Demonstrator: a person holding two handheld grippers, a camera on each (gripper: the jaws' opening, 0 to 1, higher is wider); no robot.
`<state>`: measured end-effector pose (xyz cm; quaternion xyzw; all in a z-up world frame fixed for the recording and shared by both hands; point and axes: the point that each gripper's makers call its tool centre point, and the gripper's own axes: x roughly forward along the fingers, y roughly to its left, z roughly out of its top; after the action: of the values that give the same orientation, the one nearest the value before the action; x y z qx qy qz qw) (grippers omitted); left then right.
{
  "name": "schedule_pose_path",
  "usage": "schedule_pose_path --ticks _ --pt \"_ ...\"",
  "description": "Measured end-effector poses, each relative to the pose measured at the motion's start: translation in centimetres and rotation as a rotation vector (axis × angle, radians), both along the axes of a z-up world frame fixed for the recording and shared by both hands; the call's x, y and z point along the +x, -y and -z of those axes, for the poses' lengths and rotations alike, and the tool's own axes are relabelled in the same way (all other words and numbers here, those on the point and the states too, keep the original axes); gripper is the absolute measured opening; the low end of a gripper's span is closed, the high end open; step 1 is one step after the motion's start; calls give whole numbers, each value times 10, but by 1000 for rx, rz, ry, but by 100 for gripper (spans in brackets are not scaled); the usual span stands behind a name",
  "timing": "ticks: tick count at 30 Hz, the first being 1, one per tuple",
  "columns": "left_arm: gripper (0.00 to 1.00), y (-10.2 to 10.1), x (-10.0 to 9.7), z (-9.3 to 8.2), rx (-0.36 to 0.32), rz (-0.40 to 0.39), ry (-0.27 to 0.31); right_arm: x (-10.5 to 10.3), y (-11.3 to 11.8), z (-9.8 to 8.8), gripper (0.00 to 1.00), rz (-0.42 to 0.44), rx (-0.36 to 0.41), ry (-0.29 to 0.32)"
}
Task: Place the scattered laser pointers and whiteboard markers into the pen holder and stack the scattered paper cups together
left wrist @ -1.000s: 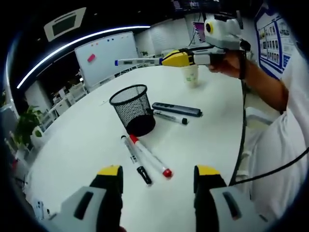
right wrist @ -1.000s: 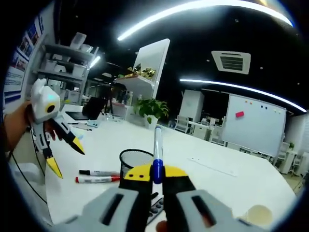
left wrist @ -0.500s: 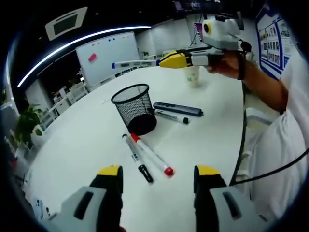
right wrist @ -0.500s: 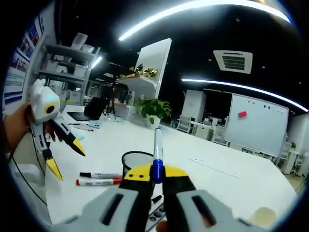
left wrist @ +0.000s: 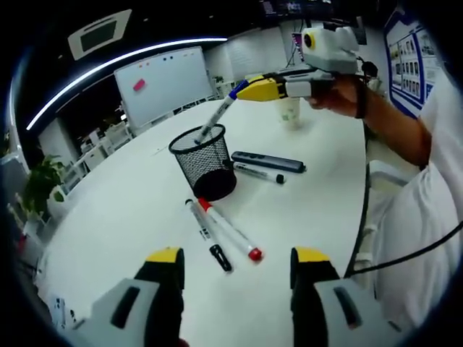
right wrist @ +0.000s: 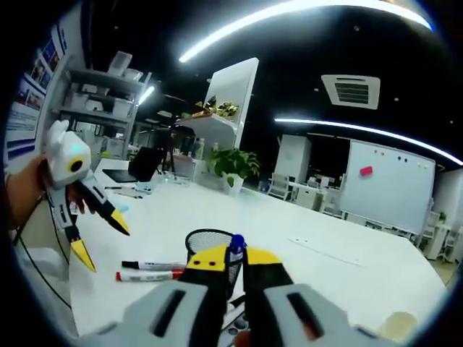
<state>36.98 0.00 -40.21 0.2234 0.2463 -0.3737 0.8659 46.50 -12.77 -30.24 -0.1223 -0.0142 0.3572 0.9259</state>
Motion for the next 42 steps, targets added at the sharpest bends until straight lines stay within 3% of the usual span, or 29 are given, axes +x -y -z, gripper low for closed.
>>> schedule_pose_path --ticks 3,42 --pt "60 -1 1 -1 -2 -3 3 0 0 -1 2 2 4 2" --pt "60 1 1 -1 -9 2 2 -2 4 7 2 11 8 -24"
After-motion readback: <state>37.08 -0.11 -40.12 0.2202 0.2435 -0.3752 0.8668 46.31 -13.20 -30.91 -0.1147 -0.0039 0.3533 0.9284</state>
